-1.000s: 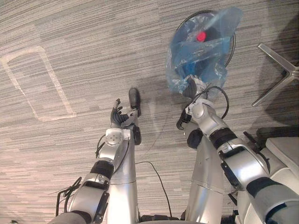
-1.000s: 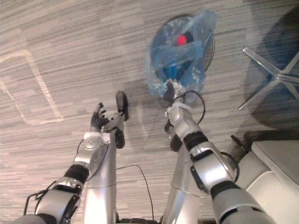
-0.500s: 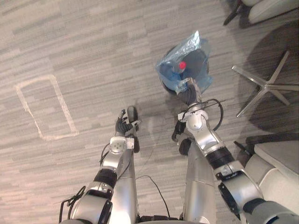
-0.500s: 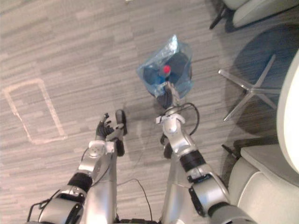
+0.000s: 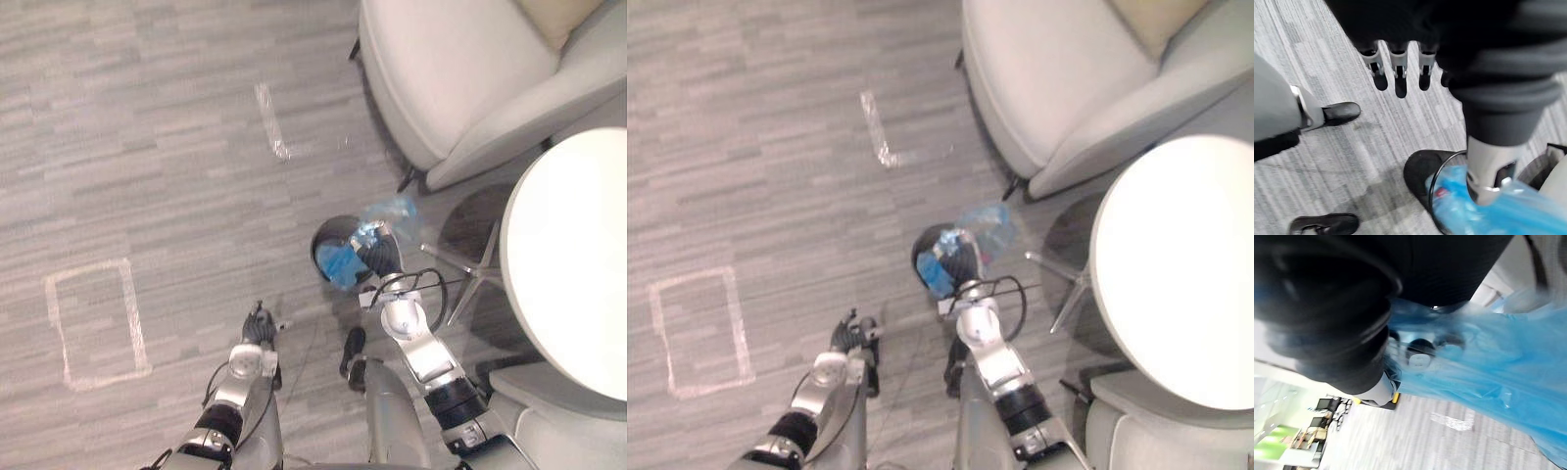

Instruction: Gather rubbish on tea table into small bin, then transfer packed bag to large trash can.

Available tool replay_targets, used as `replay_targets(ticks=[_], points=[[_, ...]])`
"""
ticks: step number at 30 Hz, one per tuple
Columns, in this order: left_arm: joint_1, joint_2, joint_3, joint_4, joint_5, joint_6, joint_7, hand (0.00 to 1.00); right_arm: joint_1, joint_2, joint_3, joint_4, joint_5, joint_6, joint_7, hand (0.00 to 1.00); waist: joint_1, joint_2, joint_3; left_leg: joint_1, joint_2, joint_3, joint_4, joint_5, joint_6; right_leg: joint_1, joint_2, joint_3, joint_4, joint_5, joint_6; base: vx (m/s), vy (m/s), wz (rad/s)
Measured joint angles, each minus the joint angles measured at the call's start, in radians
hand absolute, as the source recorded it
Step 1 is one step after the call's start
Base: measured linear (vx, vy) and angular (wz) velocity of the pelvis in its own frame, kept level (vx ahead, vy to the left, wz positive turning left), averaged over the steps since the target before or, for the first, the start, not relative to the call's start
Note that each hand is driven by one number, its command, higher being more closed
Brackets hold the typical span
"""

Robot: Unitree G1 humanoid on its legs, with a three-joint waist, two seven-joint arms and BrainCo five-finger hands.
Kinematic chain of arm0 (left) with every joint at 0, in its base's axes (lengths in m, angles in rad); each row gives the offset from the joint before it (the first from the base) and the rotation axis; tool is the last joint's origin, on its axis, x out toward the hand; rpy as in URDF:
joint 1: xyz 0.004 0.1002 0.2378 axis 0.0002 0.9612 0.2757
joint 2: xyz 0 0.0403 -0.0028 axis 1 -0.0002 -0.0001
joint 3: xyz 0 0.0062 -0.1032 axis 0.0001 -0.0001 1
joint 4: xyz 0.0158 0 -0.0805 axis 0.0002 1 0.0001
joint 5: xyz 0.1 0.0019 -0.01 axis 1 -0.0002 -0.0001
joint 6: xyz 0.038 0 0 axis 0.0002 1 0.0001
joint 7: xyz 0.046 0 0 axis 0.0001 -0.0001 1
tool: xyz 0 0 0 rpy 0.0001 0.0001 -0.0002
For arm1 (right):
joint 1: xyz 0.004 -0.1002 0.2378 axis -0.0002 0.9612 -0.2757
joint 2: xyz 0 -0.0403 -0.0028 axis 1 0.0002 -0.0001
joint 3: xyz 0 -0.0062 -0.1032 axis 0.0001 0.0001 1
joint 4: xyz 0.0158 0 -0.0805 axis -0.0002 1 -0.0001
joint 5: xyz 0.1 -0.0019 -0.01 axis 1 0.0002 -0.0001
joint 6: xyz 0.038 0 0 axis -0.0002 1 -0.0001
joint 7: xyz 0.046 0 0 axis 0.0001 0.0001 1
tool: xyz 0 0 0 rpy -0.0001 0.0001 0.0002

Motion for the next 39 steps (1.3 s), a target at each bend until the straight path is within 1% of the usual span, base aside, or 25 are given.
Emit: replay_targets(ticks=[1,2,3,4,6,7,9,10,11,12,13,15,16,17,18,19,20,21,22,23,26,31,34,37,39], points=[[0.004,0.003,-0.001,0.004,0.001,0.001,-0.004,0.0,0.001,0.0,0.0,0.004,0.0,-0.001,0.005,1.0,0.0,0.0,-0.005,0.009,0.0,0.002,-0.007,0.002,0.001,0.009,0.003,0.001,-0.011,0.005,0.001,0.17,0.02,-0.14],[0.015,0.003,-0.007,0.017,0.008,0.003,-0.006,0.0,0.011,0.0,0.0,0.014,0.002,-0.003,0.016,1.0,-0.003,-0.001,-0.025,0.03,-0.001,0.004,-0.025,0.006,0.001,0.033,0.008,0.002,-0.041,0.015,0.004,0.13,0.021,-0.09],[0.026,0.007,-0.01,0.017,0.009,0.003,-0.006,0.0,0.028,0.0,-0.002,0.015,0.02,-0.004,0.029,1.0,-0.005,0.0,-0.027,0.075,-0.005,0.007,-0.051,0.009,0.002,0.078,0.01,0.003,-0.069,0.022,0.008,0.15,0.029,-0.08],[0.031,0.009,-0.011,0.016,0.009,0.003,-0.007,0.0,0.035,-0.001,-0.002,0.015,0.021,-0.004,0.034,1.0,-0.005,0.0,-0.03,0.087,-0.006,0.007,-0.056,0.009,0.002,0.09,0.01,0.004,-0.076,0.023,0.008,0.11,0.035,-0.07],[0.059,0.024,-0.033,-0.001,0.012,0.003,-0.014,0.0,0.082,-0.005,-0.002,0.015,0.023,-0.01,0.061,1.0,-0.012,0.0,-0.078,0.139,-0.015,0.01,-0.091,0.01,0.001,0.143,0.014,0.008,-0.122,0.034,0.018,0.09,0.034,-0.06],[0.071,0.024,-0.036,-0.015,0.015,0.003,-0.02,0.0,0.088,-0.006,-0.002,0.015,0.025,-0.011,0.066,1.0,-0.013,0.001,-0.087,0.148,-0.016,0.011,-0.099,0.01,0.0,0.151,0.016,0.011,-0.134,0.039,0.02,0.08,0.033,-0.12],[0.108,0.047,-0.074,-0.129,0.016,0.0,-0.025,0.0,0.094,-0.018,0.003,0.015,0.055,-0.021,0.098,1.0,-0.017,-0.001,-0.114,0.187,-0.017,0.026,-0.126,0.01,0.001,0.188,0.021,0.025,-0.176,0.058,0.023,0.05,0.043,-0.19],[0.114,0.055,-0.083,-0.158,0.016,-0.002,-0.026,0.0,0.094,-0.023,0.005,0.014,0.062,-0.024,0.105,1.0,-0.017,0.0,-0.119,0.193,-0.018,0.029,-0.13,0.011,0.002,0.195,0.021,0.026,-0.184,0.061,0.025,0.02,0.044,-0.15],[0.12,0.069,-0.106,-0.225,0.017,-0.005,-0.027,0.0,0.093,-0.044,0.012,0.008,0.071,-0.032,0.119,1.0,-0.018,0.001,-0.121,0.217,-0.021,0.034,-0.148,0.016,0.005,0.216,0.022,0.03,-0.203,0.069,0.027,0.0,0.043,-0.07],[0.126,0.084,-0.12,-0.291,0.018,-0.012,-0.032,0.0,0.094,-0.069,0.023,0.004,0.1,-0.039,0.142,1.0,-0.019,0.001,-0.137,0.222,-0.024,0.035,-0.155,0.017,0.006,0.22,0.022,0.032,-0.211,0.072,0.029,0.0,0.041,-0.06],[0.128,0.09,-0.125,-0.317,0.018,-0.015,-0.038,0.0,0.094,-0.081,0.03,0.001,0.109,-0.041,0.151,1.0,-0.019,0.001,-0.142,0.223,-0.024,0.035,-0.157,0.017,0.006,0.223,0.022,0.033,-0.217,0.075,0.029,0.0,0.04,-0.03],[0.129,0.129,-0.151,-0.445,0.03,-0.034,-0.061,0.0,0.102,-0.142,0.064,-0.036,0.15,-0.053,0.194,1.0,-0.021,0.003,-0.148,0.253,-0.029,0.039,-0.179,0.02,0.007,0.253,0.023,0.04,-0.248,0.088,0.035,0.02,0.039,-0.07],[0.129,0.152,-0.158,-0.498,0.04,-0.053,-0.069,0.0,0.112,-0.166,0.077,-0.061,0.16,-0.063,0.212,1.0,-0.022,0.004,-0.161,0.259,-0.031,0.041,-0.186,0.019,0.007,0.26,0.023,0.042,-0.259,0.092,0.037,0.02,0.033,-0.07],[0.129,0.16,-0.158,-0.515,0.042,-0.06,-0.07,0.0,0.114,-0.175,0.082,-0.069,0.167,-0.067,0.219,1.0,-0.023,0.004,-0.167,0.26,-0.031,0.042,-0.188,0.02,0.007,0.26,0.023,0.043,-0.263,0.094,0.037,0.05,0.03,-0.1],[0.115,0.191,-0.163,-0.558,0.059,-0.072,-0.072,0.0,0.115,-0.194,0.091,-0.086,0.177,-0.079,0.238,1.0,-0.028,0.005,-0.175,0.274,-0.032,0.051,-0.191,0.019,0.007,0.277,0.024,0.049,-0.282,0.103,0.038,0.06,0.018,-0.11],[0.108,0.203,-0.17,-0.57,0.064,-0.072,-0.073,0.0,0.115,-0.199,0.091,-0.087,0.177,-0.083,0.245,1.0,-0.028,0.005,-0.175,0.283,-0.033,0.053,-0.194,0.019,0.008,0.287,0.025,0.051,-0.29,0.106,0.039,0.06,0.014,-0.15],[0.105,0.23,-0.191,-0.603,0.086,-0.078,-0.076,0.0,0.116,-0.208,0.095,-0.087,0.179,-0.086,0.256,1.0,-0.028,0.008,-0.192,0.292,-0.034,0.058,-0.205,0.019,0.008,0.292,0.026,0.056,-0.3,0.109,0.04,0.04,0.005,-0.09],[0.105,0.24,-0.195,-0.615,0.094,-0.08,-0.078,0.0,0.116,-0.211,0.098,-0.087,0.179,-0.086,0.26,1.0,-0.029,0.009,-0.199,0.292,-0.035,0.059,-0.206,0.019,0.008,0.293,0.026,0.057,-0.305,0.112,0.04,0.06,0.006,-0.12],[0.097,0.26,-0.211,-0.638,0.119,-0.092,-0.09,0.0,0.116,-0.22,0.105,-0.088,0.185,-0.086,0.269,1.0,-0.033,0.011,-0.202,0.303,-0.037,0.06,-0.207,0.019,0.008,0.306,0.025,0.063,-0.316,0.116,0.041,0.06,0.003,-0.14],[0.085,0.269,-0.226,-0.65,0.136,-0.094,-0.092,0.0,0.116,-0.236,0.124,-0.091,0.19,-0.086,0.277,1.0,-0.033,0.012,-0.204,0.317,-0.039,0.059,-0.21,0.019,0.008,0.319,0.025,0.069,-0.328,0.121,0.042,0.06,0.001,-0.17],[0.066,0.272,-0.245,-0.667,0.177,-0.103,-0.097,0.0,0.116,-0.246,0.141,-0.106,0.196,-0.086,0.299,1.0,-0.037,0.021,-0.221,0.321,-0.04,0.059,-0.217,0.019,0.008,0.321,0.026,0.077,-0.337,0.127,0.041,0.02,-0.001,-0.1],[0.042,0.277,-0.298,-0.673,0.173,-0.11,-0.123,0.0,0.106,-0.247,0.172,-0.117,0.226,-0.087,0.308,1.0,-0.049,0.025,-0.225,0.348,-0.04,0.059,-0.224,0.019,0.008,0.337,0.028,0.093,-0.34,0.133,0.039,-0.01,-0.002,-0.09],[0.04,0.274,-0.349,-0.672,0.15,-0.11,-0.146,0.0,0.091,-0.242,0.211,-0.166,0.238,-0.086,0.31,1.0,-0.051,0.028,-0.238,0.356,-0.04,0.062,-0.242,0.021,0.009,0.333,0.031,0.106,-0.346,0.141,0.04,-0.04,0.003,-0.11],[0.041,0.246,-0.394,-0.659,0.113,-0.109,-0.177,0.0,0.03,-0.222,0.25,-0.191,0.257,-0.086,0.31,1.0,-0.051,0.026,-0.248,0.363,-0.04,0.079,-0.252,0.023,0.009,0.334,0.035,0.127,-0.369,0.16,0.04,-0.03,0.003,-0.17],[0.042,0.222,-0.4,-0.641,0.108,-0.109,-0.18,0.0,0.009,-0.202,0.249,-0.191,0.257,-0.086,0.309,1.0,-0.05,0.025,-0.25,0.368,-0.041,0.086,-0.256,0.024,0.009,0.334,0.036,0.134,-0.374,0.165,0.041,-0.01,0.004,-0.14]])
